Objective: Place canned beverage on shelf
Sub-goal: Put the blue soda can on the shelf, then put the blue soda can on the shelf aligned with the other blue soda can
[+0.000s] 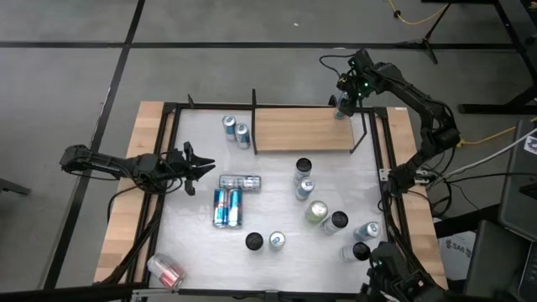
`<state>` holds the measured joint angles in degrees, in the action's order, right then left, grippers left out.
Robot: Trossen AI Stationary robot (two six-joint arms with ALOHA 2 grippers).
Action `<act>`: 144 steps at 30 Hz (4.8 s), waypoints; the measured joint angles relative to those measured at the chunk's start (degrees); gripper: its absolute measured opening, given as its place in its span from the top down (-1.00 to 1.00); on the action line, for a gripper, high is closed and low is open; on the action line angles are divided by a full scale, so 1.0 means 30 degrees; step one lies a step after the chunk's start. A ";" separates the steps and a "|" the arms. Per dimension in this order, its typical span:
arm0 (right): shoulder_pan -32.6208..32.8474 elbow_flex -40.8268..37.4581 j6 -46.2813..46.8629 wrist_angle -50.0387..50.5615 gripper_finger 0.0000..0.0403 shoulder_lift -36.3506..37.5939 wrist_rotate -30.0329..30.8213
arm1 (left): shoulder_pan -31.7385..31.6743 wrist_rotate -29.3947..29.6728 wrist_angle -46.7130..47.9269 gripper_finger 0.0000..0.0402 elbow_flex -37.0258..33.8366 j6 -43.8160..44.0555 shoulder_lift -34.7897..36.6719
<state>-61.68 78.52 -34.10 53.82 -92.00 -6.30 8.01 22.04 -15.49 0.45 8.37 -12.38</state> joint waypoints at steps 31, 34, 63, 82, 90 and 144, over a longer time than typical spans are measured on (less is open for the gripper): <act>-0.0075 -0.0007 0.0114 -0.0007 -0.48 0.0004 -0.0098 | 0.0000 -0.0001 0.0007 0.60 0.0000 -0.0003 0.0000; -0.0075 -0.0007 0.0114 -0.0013 -0.52 0.0004 -0.0098 | 0.0000 -0.0007 0.0007 0.60 0.0000 0.0004 -0.0005; -0.0075 -0.0007 -0.0280 0.0103 -0.54 0.2799 0.0018 | 0.0005 -0.0007 0.0007 0.60 0.0000 -0.0004 -0.0007; 0.3222 -0.0015 0.1518 0.0691 -0.54 0.7724 -1.1078 | 0.0006 -0.0122 -0.1289 0.60 0.0000 -0.0004 -0.0007; 1.0195 -0.0015 0.3071 0.0752 -0.54 0.8157 -0.7871 | 0.0007 -0.1231 -0.3599 0.60 0.0000 -0.0120 -0.0736; 2.5563 -0.0870 1.7425 0.2534 -0.54 0.0937 0.8268 | 0.0022 -0.2222 -0.8160 0.60 0.5224 -0.0776 -1.5373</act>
<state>15.00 75.91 18.17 61.42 -89.19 18.51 8.08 15.38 -39.97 16.12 6.04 -58.50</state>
